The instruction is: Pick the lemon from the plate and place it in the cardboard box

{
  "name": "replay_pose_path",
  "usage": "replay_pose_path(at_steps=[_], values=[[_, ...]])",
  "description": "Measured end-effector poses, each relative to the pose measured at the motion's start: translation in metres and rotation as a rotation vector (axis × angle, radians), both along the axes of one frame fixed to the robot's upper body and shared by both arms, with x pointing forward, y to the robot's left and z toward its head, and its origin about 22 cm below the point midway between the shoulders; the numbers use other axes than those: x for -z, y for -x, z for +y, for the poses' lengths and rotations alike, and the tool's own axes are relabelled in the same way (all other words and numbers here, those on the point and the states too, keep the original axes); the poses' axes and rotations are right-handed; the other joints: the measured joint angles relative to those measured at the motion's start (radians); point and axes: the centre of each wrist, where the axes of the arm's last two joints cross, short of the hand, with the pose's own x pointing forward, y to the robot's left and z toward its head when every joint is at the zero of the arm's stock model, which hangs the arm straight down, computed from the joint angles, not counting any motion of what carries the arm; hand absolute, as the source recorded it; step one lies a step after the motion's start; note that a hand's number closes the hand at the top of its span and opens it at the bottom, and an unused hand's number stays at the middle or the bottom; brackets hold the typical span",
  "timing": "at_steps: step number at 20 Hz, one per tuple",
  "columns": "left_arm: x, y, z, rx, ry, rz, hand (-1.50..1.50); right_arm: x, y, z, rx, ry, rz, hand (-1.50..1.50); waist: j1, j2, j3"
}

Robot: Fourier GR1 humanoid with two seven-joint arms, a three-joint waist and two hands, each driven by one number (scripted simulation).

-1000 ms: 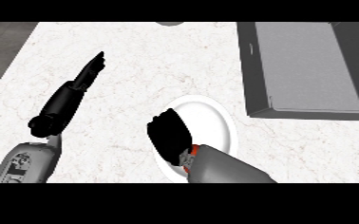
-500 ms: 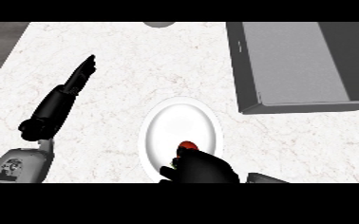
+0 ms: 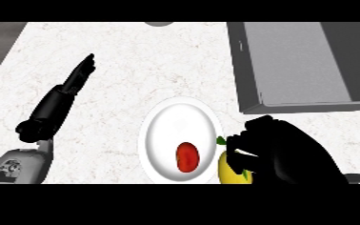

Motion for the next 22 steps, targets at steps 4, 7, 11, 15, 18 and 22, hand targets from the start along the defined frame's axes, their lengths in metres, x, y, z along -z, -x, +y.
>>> replay_pose_path(at_steps=[4,7,11,15,18,22], values=[[-0.003,-0.004,-0.005,0.014,-0.002,-0.002,0.0,-0.027,-0.024,-0.032,0.128,-0.099,0.039,1.5,0.013,0.002,-0.001],[-0.006,-0.007,-0.01,0.024,-0.001,-0.001,0.0,-0.044,-0.048,-0.052,0.202,-0.154,0.067,1.5,0.026,0.004,-0.001],[-0.005,-0.012,-0.007,0.039,0.0,-0.005,0.0,-0.063,-0.082,-0.081,0.28,-0.167,0.065,1.5,0.036,0.005,-0.002],[-0.006,-0.013,-0.014,0.052,0.0,-0.011,0.0,-0.068,-0.115,-0.107,0.351,-0.061,0.064,1.5,0.052,0.009,-0.002],[-0.006,-0.015,-0.016,0.063,0.0,-0.01,0.0,-0.071,-0.133,-0.123,0.399,0.062,0.127,1.5,0.062,0.012,-0.002],[-0.007,-0.017,-0.017,0.07,-0.004,-0.011,0.0,-0.063,-0.157,-0.138,0.427,0.192,0.213,1.5,0.072,0.014,-0.002]])
